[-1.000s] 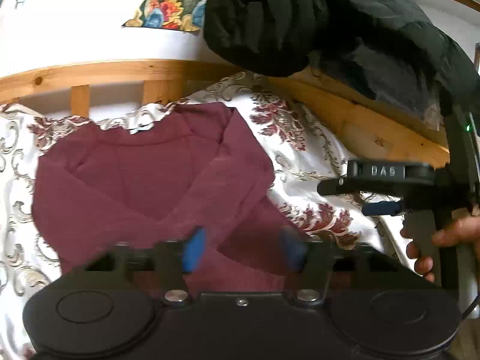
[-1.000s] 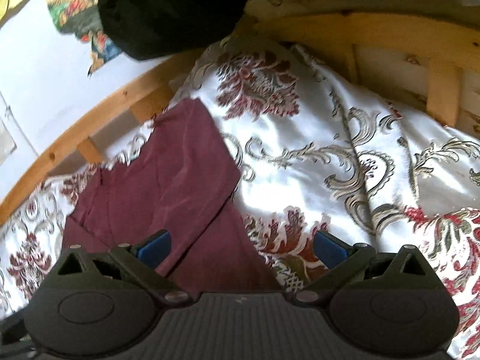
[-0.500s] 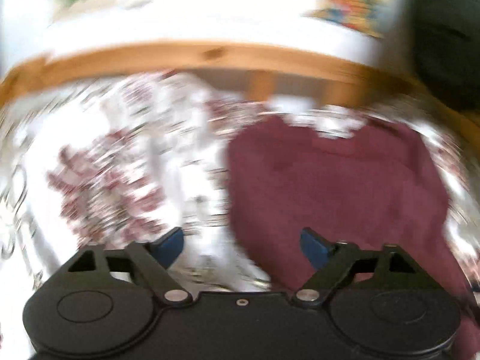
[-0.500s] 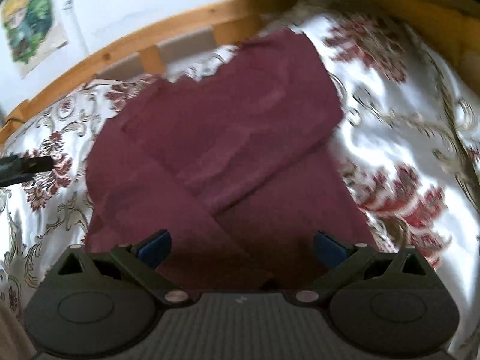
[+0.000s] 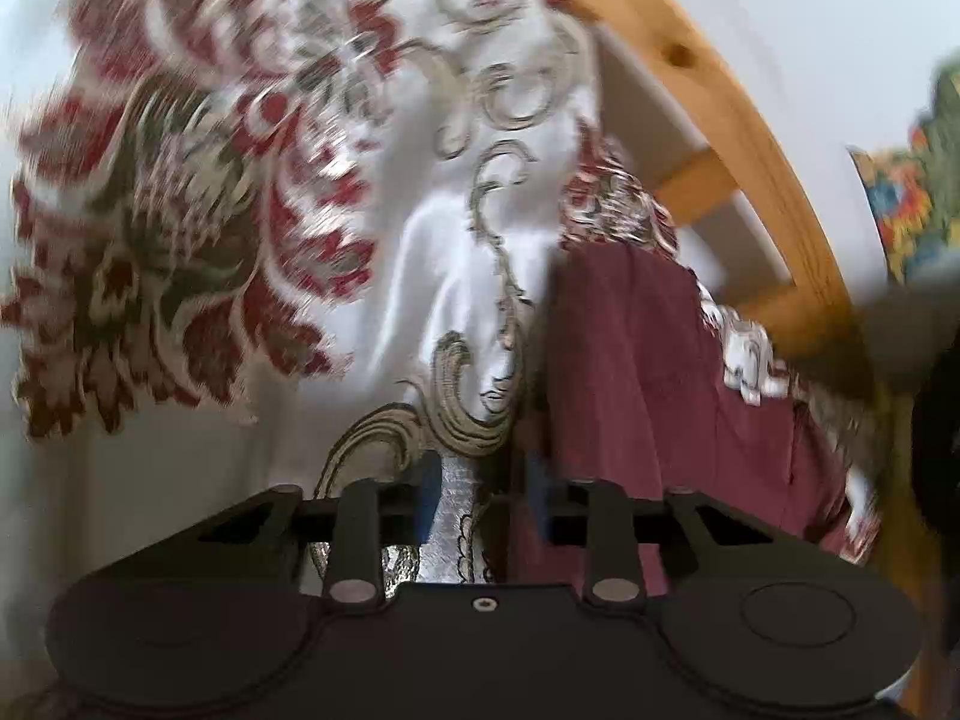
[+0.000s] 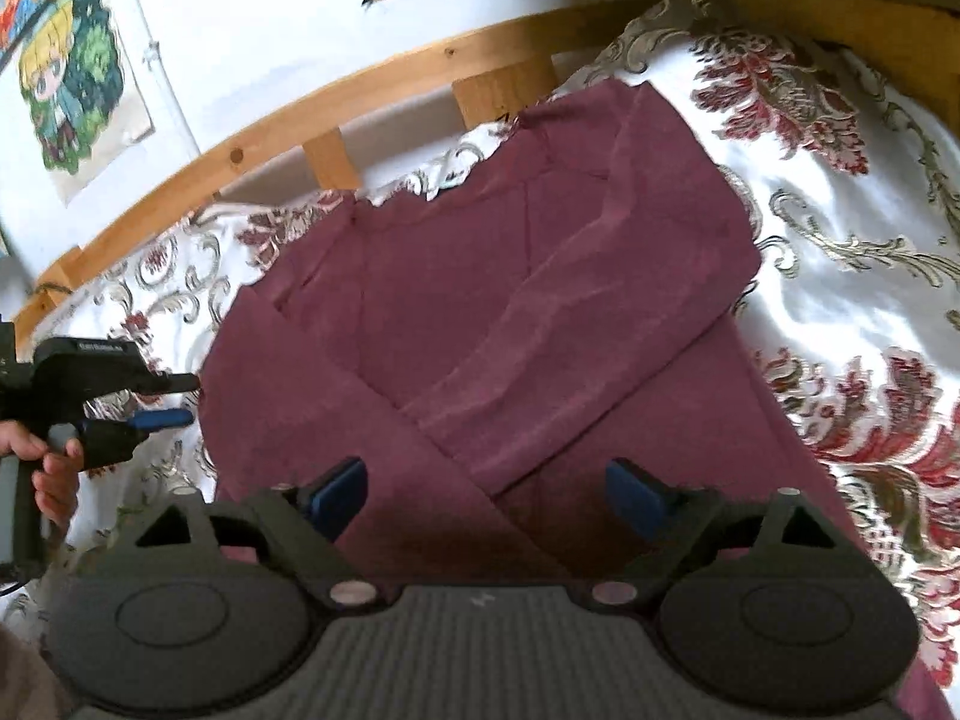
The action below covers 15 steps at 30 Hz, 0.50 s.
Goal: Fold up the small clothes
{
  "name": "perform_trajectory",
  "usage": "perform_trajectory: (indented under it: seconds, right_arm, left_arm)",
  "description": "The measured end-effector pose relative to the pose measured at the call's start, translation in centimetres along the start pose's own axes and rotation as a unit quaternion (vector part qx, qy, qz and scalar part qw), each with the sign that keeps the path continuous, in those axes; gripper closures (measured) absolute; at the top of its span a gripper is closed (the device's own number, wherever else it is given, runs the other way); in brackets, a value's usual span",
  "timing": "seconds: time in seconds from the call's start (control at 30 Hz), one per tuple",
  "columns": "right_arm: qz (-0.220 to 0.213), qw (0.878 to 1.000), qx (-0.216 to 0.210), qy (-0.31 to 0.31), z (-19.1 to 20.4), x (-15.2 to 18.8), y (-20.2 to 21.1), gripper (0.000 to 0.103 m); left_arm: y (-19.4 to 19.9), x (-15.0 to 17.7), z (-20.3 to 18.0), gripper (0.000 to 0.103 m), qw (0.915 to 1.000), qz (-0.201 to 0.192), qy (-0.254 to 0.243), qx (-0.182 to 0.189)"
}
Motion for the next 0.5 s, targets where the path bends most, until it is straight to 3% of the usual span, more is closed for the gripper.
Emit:
perform_trajectory:
  seconds: [0.03,0.07,0.3,0.4,0.5]
  right_arm:
    - [0.003,1.0,0.001,0.008,0.3,0.3,-0.4,0.013]
    - [0.008,1.0,0.002,0.018,0.6,0.5,-0.7,0.013]
    - [0.021,0.998,0.006,0.067,2.0,1.9,-1.6,0.014]
    - [0.02,0.998,0.005,0.067,1.9,1.9,-1.3,0.014]
    - [0.019,0.998,0.004,0.061,1.5,1.9,-1.2,0.013]
  left_arm:
    - [-0.3,0.1,0.2,0.097,0.9999,0.004,0.01,0.002]
    - [-0.5,0.2,0.3,0.103,0.9998,0.01,0.017,0.005]
    - [-0.9,1.1,0.0,0.103,0.9998,-0.002,0.021,0.007]
    - [-0.6,1.4,0.6,0.103,0.9987,-0.001,0.049,0.012]
    - [-0.8,1.5,1.3,0.094,0.9974,0.008,0.071,0.01]
Point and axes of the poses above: each gripper's, at about its wrist camera, not at the fingertips, and y roughly against the way its jaws point, z to its left, x to its underside, the point moved 7 cm from there along -y, roughly the way its jaws point, and after that the axes turned 3 degrees about -y, right-handed, at the moved point
